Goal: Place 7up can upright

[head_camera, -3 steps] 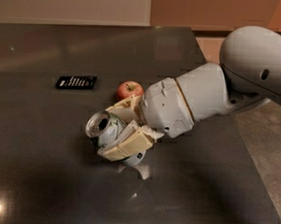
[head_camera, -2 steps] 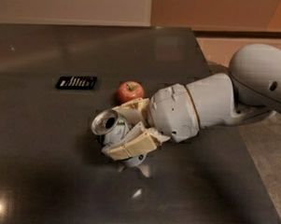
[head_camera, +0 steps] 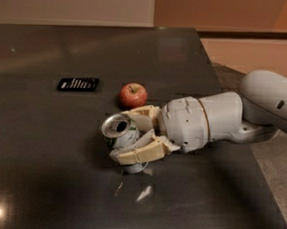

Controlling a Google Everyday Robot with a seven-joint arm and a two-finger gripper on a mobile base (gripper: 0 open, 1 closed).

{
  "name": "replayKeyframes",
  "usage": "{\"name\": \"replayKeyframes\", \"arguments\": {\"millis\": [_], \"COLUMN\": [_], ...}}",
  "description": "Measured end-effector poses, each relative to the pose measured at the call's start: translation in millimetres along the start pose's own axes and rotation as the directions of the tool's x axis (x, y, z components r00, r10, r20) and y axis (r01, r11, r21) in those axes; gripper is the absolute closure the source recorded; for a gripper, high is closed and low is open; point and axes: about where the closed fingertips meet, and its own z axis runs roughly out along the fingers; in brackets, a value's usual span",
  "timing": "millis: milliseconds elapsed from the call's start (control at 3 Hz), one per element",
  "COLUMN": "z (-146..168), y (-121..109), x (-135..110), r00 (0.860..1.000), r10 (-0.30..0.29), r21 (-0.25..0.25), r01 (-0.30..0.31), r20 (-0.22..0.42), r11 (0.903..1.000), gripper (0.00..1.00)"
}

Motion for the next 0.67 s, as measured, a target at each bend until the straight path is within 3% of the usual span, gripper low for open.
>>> {"name": "replayKeyframes", "arguments": {"millis": [667], "z": [-6.4], "y": [-7.2], "x": [7.9], "r00": [0.994], "r10": [-0.006], "r21": [-0.002], "r01": [0.007], "r20": [0.111], "r11": [1.0], "gripper": [1.0]}}
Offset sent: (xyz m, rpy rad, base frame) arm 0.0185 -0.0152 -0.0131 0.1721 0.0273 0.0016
